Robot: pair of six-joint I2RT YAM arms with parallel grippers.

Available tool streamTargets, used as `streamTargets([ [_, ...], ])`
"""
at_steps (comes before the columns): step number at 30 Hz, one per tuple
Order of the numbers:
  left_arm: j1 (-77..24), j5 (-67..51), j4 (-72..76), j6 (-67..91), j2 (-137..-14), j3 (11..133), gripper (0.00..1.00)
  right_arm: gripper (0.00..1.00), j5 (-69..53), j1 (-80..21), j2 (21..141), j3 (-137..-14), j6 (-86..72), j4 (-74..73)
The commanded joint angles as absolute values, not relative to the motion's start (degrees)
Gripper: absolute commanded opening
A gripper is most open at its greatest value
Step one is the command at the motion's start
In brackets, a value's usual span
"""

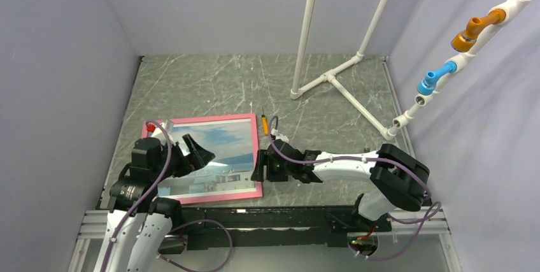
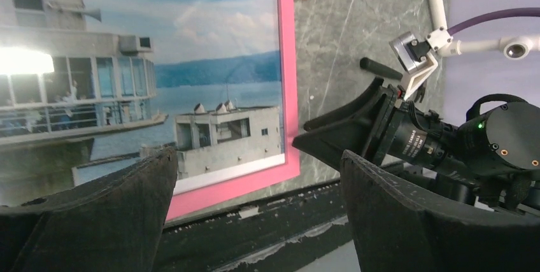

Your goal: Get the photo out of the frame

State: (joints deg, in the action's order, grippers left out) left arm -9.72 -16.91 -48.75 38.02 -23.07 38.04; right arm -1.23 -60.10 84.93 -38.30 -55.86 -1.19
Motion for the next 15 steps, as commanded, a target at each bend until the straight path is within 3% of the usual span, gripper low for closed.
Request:
streamTargets([
  [1,-9.49,-21.92,-46.62,40.55,-23.89,36.91,0.99,0.66,2.78,-61.66,86.84,-40.84,-59.02,2.90],
  [15,-9.49,-22.84,-46.92,41.46,-23.69,37.29,0.99,0.32,6.16,-63.69,90.38,-41.60,-63.89,0.50],
])
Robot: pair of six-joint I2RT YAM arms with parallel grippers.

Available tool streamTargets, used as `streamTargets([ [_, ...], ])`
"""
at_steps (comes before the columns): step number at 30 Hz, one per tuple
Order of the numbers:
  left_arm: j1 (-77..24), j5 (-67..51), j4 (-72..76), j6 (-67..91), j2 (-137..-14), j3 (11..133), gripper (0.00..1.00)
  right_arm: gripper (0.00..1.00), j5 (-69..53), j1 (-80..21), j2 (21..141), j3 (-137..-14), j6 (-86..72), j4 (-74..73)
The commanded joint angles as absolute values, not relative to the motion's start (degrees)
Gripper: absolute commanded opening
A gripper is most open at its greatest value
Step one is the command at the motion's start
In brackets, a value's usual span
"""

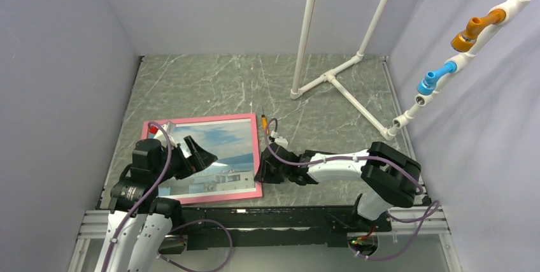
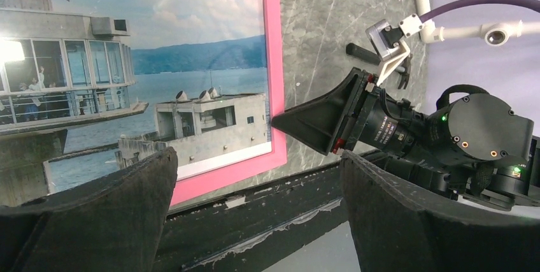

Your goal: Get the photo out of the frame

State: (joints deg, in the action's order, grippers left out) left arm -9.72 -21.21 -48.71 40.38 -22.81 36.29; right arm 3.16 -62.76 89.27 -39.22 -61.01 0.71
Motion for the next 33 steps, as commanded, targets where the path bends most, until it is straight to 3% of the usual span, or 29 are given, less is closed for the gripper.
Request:
streamTargets([
  [1,-9.49,-22.87,-47.07,41.54,-23.77,37.47,0.99,0.28,6.31,-63.65,90.50,-41.84,-64.54,0.29],
  [6,-9.49,-21.99,-48.67,44.53,-23.74,37.87,0.99,0.01,6.62,-63.63,91.53,-45.79,-69.08,-4.49],
  [13,-9.45,-22.33,-50.37,50.76,-22.75,38.41,0.99,0.00,4.91,-61.41,92.84,-49.54,-74.27,-4.65],
  [18,-9.49,-22.26,-50.44,50.19,-21.93,38.32,0.99,0.00,8.81,-61.04,93.32,-54.15,-66.56,-12.43],
  [23,-9.49,-22.64,-49.78,49.02,-22.25,37.52,0.99,0.53,10.52,-62.09,94.06,-53.77,-61.77,-15.13],
  [25,-9.49,-22.68,-49.26,49.04,-22.42,37.36,0.99,0.64,10.16,-62.90,93.89,-52.07,-61.06,-12.90],
  [29,-9.49,-22.66,-48.90,48.83,-23.00,37.19,0.99,0.66,12.03,-63.95,94.88,-53.34,-60.62,-13.92],
  [33,-9.49,-22.28,-49.92,48.36,-23.03,36.88,0.99,0.57,11.70,-64.25,95.97,-53.57,-60.67,-12.89],
])
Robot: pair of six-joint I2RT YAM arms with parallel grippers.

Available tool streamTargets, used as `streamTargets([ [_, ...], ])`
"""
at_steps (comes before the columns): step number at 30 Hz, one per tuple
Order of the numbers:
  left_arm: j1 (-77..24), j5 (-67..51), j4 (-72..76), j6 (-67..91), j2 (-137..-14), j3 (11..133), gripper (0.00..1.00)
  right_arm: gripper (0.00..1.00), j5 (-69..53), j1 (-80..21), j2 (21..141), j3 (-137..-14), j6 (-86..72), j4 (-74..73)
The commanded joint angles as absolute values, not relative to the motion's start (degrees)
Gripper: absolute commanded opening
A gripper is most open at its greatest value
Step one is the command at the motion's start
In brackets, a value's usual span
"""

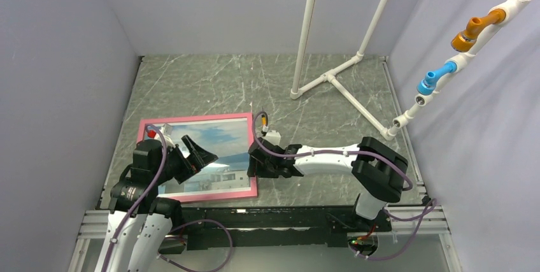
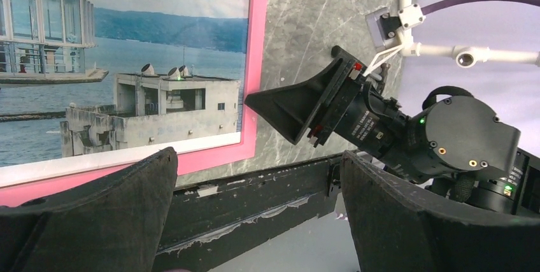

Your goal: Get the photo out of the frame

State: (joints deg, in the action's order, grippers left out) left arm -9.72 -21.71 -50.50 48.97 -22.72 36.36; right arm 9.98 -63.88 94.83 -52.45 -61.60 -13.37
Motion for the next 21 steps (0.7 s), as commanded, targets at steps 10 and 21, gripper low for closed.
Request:
streamTargets([
  [10,-9.49,-21.80,-50.24,49.57,-20.18,35.42,0.99,0.28,14.39,-64.91,99.43,-54.50,-63.86,-14.60],
  [21,-9.49,-20.68,-52.21,49.42,-20.15,35.95,0.99,0.21,18.30,-65.73,104.04,-62.65,-64.22,-25.73],
])
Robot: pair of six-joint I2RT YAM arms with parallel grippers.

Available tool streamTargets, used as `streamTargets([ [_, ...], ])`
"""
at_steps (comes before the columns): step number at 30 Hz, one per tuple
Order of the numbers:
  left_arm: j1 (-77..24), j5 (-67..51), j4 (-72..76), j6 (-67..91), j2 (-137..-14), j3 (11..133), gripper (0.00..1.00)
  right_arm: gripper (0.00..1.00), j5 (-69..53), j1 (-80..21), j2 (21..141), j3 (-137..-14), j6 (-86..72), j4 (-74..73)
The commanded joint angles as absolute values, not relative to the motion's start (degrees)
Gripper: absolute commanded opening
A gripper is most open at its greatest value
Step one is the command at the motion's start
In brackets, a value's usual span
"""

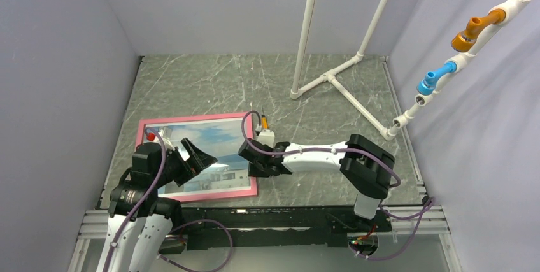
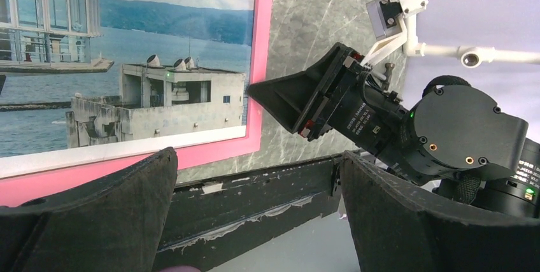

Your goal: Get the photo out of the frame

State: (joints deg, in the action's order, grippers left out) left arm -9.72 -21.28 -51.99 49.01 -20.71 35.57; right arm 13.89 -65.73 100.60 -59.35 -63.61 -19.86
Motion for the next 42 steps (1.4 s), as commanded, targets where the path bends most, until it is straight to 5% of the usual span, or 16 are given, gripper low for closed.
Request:
streamTargets([
  [1,-9.49,-20.61,-52.27,49.74,-20.11,35.90,0.99,0.14,18.12,-65.70,104.39,-63.04,-64.20,-25.98],
  [3,-9.47,-20.41,-52.48,50.50,-20.05,36.03,0.99,0.00,16.59,-65.69,104.31,-62.82,-63.98,-24.71],
  [24,-9.49,-22.36,-55.66,65.22,-25.51,28.96,0.99,0.00,6.26,-55.63,96.62,-60.47,-74.40,-13.73],
  [31,-9.49,-23.54,-47.77,62.18,-23.71,23.37,0.99,0.00,12.16,-57.66,93.16,-62.04,-56.33,-14.83],
  [37,-9.49,-20.80,-46.77,55.84,-23.26,26.45,0.99,0.72,9.84,-59.64,88.57,-57.43,-47.19,-16.94],
  [42,-9.49,-22.75,-45.05,55.52,-25.06,27.75,0.99,0.77,6.64,-62.07,93.56,-60.09,-50.23,-21.78],
])
